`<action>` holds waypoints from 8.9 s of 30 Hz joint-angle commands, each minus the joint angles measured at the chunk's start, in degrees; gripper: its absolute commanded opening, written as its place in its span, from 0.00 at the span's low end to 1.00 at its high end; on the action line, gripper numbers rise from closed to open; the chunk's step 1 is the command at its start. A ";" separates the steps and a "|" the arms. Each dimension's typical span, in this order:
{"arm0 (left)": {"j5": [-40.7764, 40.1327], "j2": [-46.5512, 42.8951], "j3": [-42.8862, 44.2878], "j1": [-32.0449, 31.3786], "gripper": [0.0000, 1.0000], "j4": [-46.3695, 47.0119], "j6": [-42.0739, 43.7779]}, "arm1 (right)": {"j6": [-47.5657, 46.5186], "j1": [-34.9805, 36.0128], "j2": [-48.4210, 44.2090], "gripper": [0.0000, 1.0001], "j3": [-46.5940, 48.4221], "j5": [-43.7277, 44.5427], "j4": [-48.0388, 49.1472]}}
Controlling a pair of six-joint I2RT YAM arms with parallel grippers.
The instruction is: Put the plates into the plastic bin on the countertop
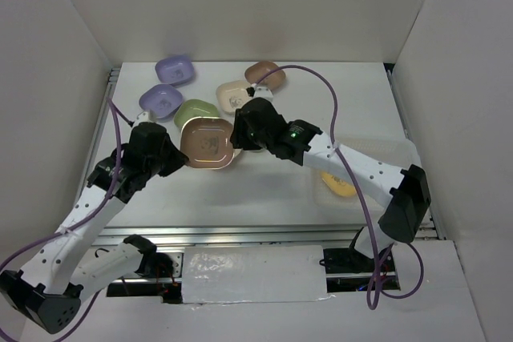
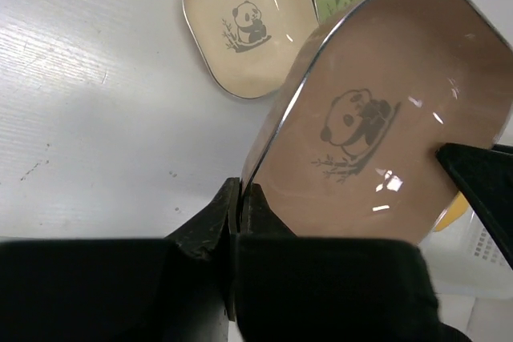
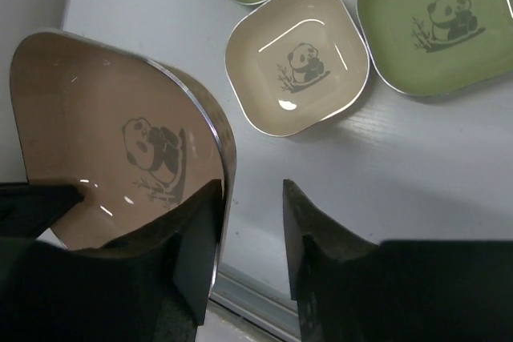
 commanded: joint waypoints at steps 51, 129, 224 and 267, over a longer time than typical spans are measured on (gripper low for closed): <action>-2.52 29.11 -4.76 4.40 0.99 19.99 -0.69 | 7.13 -55.56 -52.03 1.00 -33.09 -9.10 -12.54; 2.75 37.79 6.31 18.29 0.99 24.64 4.15 | 9.07 -55.83 -54.14 1.00 -34.59 -4.98 -12.10; -0.32 64.99 26.63 -3.86 0.10 21.75 -0.26 | 7.30 -52.22 -48.87 1.00 -32.03 -4.35 -12.54; -2.00 24.01 13.96 -1.14 0.99 10.76 14.68 | 4.15 -61.96 -34.20 0.00 -40.73 -0.67 -4.80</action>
